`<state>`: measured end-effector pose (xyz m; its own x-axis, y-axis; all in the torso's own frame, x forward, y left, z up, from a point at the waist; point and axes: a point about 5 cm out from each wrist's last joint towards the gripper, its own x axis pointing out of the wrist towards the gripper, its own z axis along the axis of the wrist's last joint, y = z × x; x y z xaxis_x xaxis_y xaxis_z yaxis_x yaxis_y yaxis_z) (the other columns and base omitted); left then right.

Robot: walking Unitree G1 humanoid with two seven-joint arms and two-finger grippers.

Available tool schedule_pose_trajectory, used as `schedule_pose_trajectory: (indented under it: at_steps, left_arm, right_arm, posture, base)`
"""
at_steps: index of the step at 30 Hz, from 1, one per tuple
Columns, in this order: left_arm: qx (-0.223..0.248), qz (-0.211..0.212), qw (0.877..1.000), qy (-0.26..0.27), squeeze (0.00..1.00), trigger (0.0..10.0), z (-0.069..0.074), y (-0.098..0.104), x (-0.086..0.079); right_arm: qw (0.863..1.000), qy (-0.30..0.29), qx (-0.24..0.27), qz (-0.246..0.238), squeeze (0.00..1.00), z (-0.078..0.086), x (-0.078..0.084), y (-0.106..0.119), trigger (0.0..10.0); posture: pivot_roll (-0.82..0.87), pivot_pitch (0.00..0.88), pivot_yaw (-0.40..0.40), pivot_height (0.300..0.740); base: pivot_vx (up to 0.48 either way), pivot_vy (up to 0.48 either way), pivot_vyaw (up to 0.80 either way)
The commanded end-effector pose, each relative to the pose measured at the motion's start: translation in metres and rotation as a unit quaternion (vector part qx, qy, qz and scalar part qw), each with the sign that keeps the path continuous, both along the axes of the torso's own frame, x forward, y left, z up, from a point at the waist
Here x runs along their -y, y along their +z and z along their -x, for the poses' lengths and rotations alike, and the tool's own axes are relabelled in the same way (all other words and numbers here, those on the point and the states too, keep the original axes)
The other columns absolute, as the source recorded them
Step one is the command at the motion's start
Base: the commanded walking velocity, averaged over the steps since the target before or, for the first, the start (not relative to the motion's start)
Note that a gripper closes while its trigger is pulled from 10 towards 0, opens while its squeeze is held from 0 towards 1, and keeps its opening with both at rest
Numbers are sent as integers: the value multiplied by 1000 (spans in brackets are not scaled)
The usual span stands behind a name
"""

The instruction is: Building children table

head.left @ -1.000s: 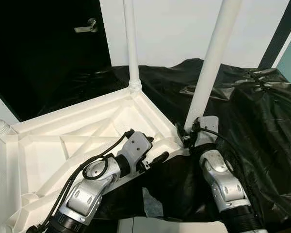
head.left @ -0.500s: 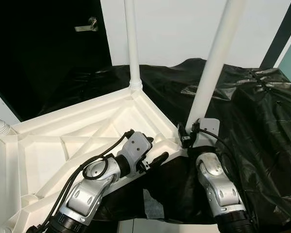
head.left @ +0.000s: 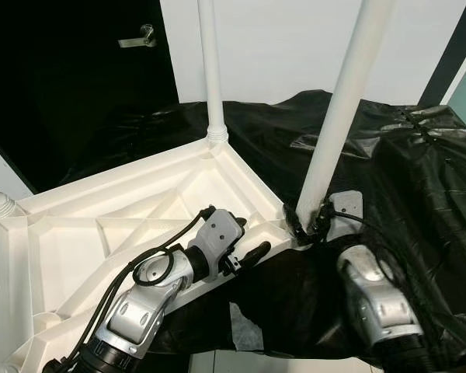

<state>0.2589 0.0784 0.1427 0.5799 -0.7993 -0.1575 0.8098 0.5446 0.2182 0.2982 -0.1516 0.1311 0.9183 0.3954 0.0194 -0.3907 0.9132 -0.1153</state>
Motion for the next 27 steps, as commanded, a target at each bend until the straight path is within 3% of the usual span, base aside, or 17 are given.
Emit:
schedule_pose_trajectory:
  at_steps: [1,2,4,7,12,13,14,15,20,27]
  left_arm:
    - [-10,-2,1000,-29,0,10000,2,-1,2]
    - [-9,-2,999,-31,0,10000,1,-1,3]
    - [-9,-2,999,-31,0,10000,1,-1,3]
    - [-6,-1,1000,-29,0,10000,0,1,3]
    - [-5,0,1000,-27,0,10000,1,1,3]
    - [-5,0,1000,-26,0,10000,2,0,4]
    - [-5,0,1000,-26,0,10000,2,0,3]
    - [-5,0,1000,-23,0,10000,2,0,3]
    - [-5,0,1000,-17,0,10000,3,0,1]
    - [-6,2,1000,-18,0,10000,4,0,2]
  right_arm:
    - [999,46,-6,1,0,-2,-4,0,10000]
    - [996,85,-15,9,0,-5,-6,1,10000]
    - [996,85,-15,9,0,-5,-6,1,10000]
    - [988,154,-21,26,0,-9,-9,3,10000]
    - [979,200,-27,36,0,-11,-12,4,10000]
    - [976,209,-29,44,0,-12,-12,3,2588]
    - [974,217,-31,48,0,-12,-12,3,2588]
    - [973,221,-35,51,0,-12,-11,1,0]
    - [973,219,-50,47,0,-11,-7,-4,0]
    - [984,169,-49,40,0,-9,-2,-7,0]
  posture:
    - [-19,0,18,740]
    - [-18,0,15,740]
    - [-18,0,15,740]
    - [-11,0,8,740]
    - [2,0,-4,740]
    - [7,0,-10,740]
    - [7,0,-10,740]
    - [9,0,-11,740]
    - [16,0,-19,740]
    - [7,0,-15,740]
  base:
    - [0,0,0]
    - [0,0,0]
    - [0,0,0]
    - [0,0,0]
    - [0,0,0]
    - [0,0,0]
    - [0,0,0]
    - [0,0,0]
    - [0,0,0]
    - [0,0,0]
